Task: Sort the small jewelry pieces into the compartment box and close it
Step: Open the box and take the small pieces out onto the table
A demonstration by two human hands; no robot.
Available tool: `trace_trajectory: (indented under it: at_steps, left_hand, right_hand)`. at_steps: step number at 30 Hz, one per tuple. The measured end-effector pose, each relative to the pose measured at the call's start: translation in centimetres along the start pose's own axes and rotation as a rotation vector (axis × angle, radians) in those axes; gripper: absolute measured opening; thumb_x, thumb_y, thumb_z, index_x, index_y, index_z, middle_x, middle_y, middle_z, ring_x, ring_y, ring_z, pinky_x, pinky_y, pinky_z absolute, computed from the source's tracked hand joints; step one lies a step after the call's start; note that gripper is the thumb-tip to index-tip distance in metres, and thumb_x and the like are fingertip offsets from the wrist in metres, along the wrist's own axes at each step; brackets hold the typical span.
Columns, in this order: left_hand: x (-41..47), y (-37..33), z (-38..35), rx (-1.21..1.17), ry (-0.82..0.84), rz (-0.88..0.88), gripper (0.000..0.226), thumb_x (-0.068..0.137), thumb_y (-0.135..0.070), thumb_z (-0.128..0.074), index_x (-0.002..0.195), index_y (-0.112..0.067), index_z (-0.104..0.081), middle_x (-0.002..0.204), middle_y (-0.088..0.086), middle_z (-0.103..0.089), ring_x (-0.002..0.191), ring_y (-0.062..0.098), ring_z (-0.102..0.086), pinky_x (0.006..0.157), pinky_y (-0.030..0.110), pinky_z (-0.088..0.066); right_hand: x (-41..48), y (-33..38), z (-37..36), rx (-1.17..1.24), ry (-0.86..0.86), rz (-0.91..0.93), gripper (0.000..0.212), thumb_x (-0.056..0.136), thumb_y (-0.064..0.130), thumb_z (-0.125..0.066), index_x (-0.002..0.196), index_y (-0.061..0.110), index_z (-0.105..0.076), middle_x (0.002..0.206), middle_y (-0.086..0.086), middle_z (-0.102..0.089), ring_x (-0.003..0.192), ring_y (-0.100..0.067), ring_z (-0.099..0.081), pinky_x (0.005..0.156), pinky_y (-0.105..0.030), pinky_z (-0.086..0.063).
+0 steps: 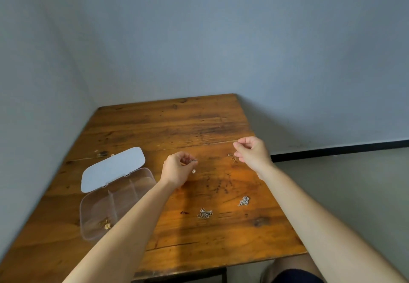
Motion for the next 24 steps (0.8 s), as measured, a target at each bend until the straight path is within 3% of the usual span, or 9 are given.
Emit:
trace_trajectory:
  at_steps: [4, 12, 19, 24]
  left_hand:
    - [-0.7, 1.2, -0.9, 0.136, 0.070, -0.035, 0.014, 0.085, -0.025, -0.077, 0.096, -0.022, -0.071, 0.083, -0.006, -0.067, 0.078, 0.012, -0.060, 0.068, 0.022, -0.048]
    - [-2.3, -0.6, 1.0, 0.128, 0.057, -0.083, 0.028, 0.088, -0.032, -0.073, 0.113, -0.021, -0.066, 0.100, -0.004, -0.065, 0.081, 0.010, -0.061, 0.063, 0.018, -0.048]
    - [-5.9, -0.8, 7.9, 0.089, -0.129, -0.148, 0.019, 0.095, -0.031, -0.063, 0.108, -0.018, -0.068, 0.098, -0.002, -0.067, 0.092, 0.014, -0.063, 0.073, 0.021, -0.052]
    - [-9.3, 3.7, 13.9, 0.087, -0.287, -0.028, 0.014, 0.095, -0.030, -0.063, 0.103, -0.021, -0.070, 0.099, -0.003, -0.069, 0.093, 0.014, -0.065, 0.073, 0.020, -0.051]
  right_hand:
    - [-0.5, -2.6, -0.1, -0.301, -0.049, 0.002, 0.011, 0.089, 0.032, -0.070, 0.099, 0.027, -0.070, 0.105, 0.006, -0.071, 0.096, -0.012, -0.064, 0.084, -0.028, -0.050]
    - [-2.2, -0.1, -1.1, -0.353, 0.012, 0.120, 0.018, 0.093, 0.028, -0.066, 0.110, 0.025, -0.066, 0.113, 0.007, -0.065, 0.106, -0.013, -0.060, 0.089, -0.029, -0.048]
    - [-5.8, 3.0, -6.2, -0.275, 0.162, 0.236, 0.019, 0.093, 0.027, -0.066, 0.112, 0.025, -0.065, 0.112, 0.008, -0.066, 0.101, -0.009, -0.061, 0.091, -0.028, -0.050]
    - [-10.2, 4.9, -12.2, -0.247, 0.341, 0.359, 0.019, 0.093, 0.026, -0.064, 0.112, 0.027, -0.064, 0.111, 0.010, -0.064, 0.103, -0.008, -0.060, 0.091, -0.028, -0.051]
Point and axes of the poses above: each hand's wrist, its own x-axis towards the middle knuckle, its own z-axis out of the back of the hand, y = z × x, the point moved 2 cm from there along x, towards the middle knuckle
